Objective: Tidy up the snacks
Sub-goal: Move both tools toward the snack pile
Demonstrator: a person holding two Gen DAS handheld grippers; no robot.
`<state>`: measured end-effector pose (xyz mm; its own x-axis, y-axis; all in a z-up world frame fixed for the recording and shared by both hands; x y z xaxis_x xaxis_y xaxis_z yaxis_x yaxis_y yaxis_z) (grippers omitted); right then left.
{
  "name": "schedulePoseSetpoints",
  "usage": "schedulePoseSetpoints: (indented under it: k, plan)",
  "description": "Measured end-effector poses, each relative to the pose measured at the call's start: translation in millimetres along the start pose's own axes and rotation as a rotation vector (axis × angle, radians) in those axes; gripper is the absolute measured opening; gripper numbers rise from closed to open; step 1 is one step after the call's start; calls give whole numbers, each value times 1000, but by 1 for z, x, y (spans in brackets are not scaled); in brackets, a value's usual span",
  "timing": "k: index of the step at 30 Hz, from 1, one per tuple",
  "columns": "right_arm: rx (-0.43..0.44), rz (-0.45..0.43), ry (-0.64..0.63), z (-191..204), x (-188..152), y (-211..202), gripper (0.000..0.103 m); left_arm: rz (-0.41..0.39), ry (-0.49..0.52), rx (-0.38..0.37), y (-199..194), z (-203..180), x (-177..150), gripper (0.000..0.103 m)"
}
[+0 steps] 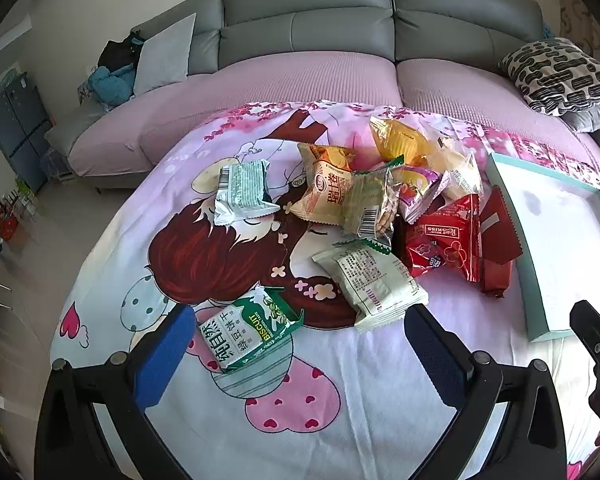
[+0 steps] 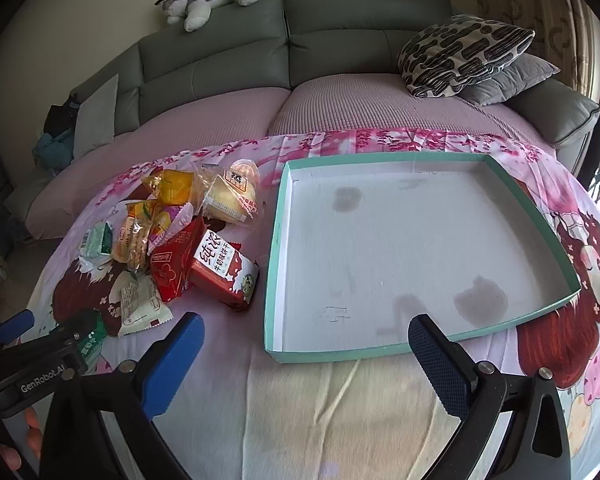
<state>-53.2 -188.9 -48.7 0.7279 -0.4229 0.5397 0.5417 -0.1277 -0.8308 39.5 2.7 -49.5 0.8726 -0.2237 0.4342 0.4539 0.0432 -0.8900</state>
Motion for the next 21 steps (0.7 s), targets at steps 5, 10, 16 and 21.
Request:
schedulePoseSetpoints:
  k: [5, 10, 16, 21]
  plan:
    - [0, 2, 0, 1, -2, 0, 103, 7, -7, 2, 2, 2, -1, 103]
    - [3, 15, -3, 0, -1, 2, 103, 13, -9, 5, 3, 2, -1, 103]
    - [4, 22, -11, 1, -1, 1, 103, 17, -6, 6, 4, 2, -1, 103]
    - [5, 25, -12, 1, -1, 2, 103, 25, -8, 8, 6, 2, -2, 103]
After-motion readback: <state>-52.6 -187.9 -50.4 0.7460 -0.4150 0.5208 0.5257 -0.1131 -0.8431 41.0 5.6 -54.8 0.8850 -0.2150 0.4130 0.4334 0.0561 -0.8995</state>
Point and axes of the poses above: each gripper's, at about its wrist camera, not at the fingertips, and y roughly the way its jaws point, z to its left, x to its top, the point moved 6 cm from there along y, roughly the way its jaws point, and after that the axes turned 11 degrees about z, right-handed, at the moved point
